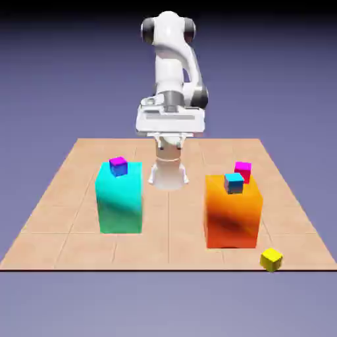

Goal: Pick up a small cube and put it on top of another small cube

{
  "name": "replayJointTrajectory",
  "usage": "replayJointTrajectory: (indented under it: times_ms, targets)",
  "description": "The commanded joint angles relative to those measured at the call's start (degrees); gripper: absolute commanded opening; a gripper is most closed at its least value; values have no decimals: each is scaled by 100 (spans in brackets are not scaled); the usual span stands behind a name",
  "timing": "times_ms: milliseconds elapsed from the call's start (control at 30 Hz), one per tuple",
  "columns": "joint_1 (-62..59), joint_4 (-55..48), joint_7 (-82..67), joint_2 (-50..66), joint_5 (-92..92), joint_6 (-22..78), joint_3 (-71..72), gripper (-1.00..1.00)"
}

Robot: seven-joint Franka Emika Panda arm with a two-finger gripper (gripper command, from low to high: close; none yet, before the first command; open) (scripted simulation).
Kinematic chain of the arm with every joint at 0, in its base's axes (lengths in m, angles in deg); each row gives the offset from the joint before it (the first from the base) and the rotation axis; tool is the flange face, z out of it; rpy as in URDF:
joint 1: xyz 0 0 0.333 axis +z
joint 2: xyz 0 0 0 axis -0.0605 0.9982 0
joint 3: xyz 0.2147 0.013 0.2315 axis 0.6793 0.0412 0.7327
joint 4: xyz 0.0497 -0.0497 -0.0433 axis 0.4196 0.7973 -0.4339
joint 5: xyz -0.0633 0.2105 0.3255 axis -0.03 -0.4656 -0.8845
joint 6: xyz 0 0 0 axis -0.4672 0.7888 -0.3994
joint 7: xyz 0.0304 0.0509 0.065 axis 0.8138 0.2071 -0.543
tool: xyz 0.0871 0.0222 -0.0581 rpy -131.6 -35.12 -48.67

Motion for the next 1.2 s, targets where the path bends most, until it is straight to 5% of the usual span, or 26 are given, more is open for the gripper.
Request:
replayJointTrajectory:
  times_ms: [0,1167]
  targets:
    - [45,-118,-250,139,-74,98,-3,0]
    - [1620,-4230,-8971,4985,-2670,3518,-96,0]
